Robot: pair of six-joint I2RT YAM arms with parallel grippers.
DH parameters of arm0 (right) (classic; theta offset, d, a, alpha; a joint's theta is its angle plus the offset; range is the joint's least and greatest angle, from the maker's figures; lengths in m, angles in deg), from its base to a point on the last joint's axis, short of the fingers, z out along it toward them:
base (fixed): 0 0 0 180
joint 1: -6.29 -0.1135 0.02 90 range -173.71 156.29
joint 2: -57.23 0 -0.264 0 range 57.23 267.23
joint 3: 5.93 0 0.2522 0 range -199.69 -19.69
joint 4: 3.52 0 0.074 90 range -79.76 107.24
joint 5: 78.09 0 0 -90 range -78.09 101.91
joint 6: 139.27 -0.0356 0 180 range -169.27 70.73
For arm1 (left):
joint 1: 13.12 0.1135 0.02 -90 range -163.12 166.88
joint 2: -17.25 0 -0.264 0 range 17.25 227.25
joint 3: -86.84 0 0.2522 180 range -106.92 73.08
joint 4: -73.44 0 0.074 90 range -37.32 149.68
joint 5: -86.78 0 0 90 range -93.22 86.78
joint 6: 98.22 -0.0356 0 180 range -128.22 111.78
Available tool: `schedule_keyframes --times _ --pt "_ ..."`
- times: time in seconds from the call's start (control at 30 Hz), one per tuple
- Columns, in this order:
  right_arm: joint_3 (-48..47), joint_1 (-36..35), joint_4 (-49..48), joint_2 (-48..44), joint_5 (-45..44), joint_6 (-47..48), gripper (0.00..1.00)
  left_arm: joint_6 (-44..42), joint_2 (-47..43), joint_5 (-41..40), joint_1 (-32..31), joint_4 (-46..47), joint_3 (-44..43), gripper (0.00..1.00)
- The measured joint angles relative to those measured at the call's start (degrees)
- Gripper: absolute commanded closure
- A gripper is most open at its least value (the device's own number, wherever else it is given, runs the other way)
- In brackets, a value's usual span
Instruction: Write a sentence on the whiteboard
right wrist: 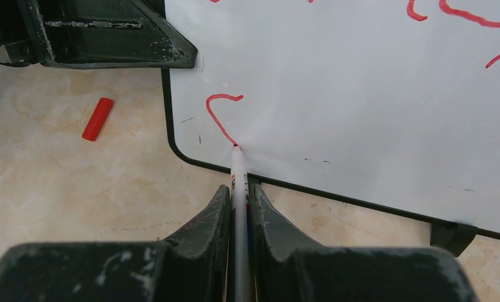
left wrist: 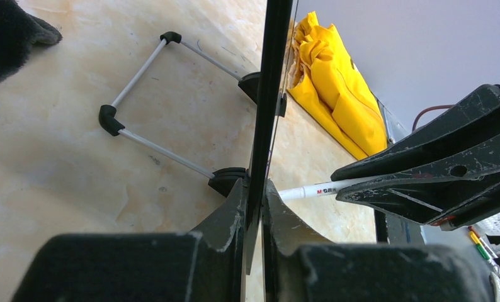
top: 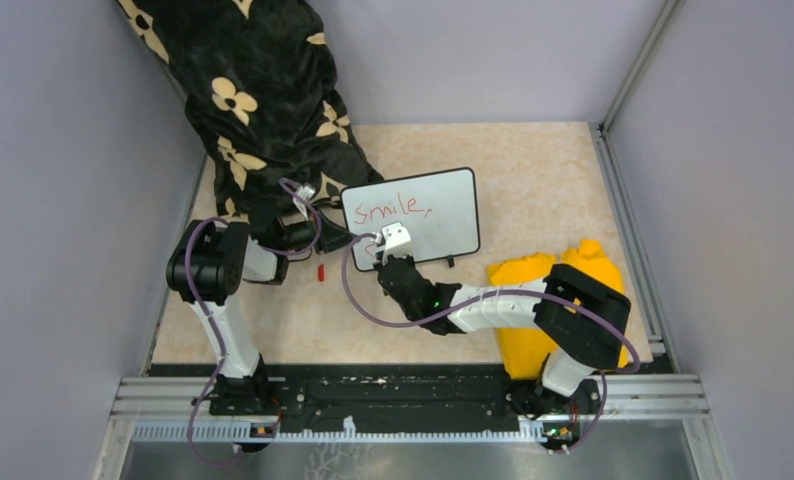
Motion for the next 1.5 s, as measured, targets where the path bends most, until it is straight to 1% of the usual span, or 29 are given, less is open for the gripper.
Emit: schedule_keyframes --times 0.7,0.9,1.03,1.27,1.5 --pt "-1.0 0.7 -0.8 1.2 5.6 0.6 1.00 0.0 0.0 0.1 0.0 0.0 0.0 1.00" --pt "-1.3 0.7 -1.0 1.3 5.8 0.7 1.00 0.0 0.0 0.1 0.0 0.0 0.0 1.00" --pt "-0.8 1.1 -1.0 -0.6 5.1 1.6 1.00 0.0 0.0 0.2 0.0 0.0 0.0 1.00" --pt "0.4 4.3 -1.6 -6.4 3.6 2.7 1.00 0.0 0.0 0.2 0.0 0.0 0.0 1.00" --pt "0.4 5.1 -1.7 -6.8 3.8 3.7 1.00 0.0 0.0 0.2 0.0 0.0 0.0 1.00"
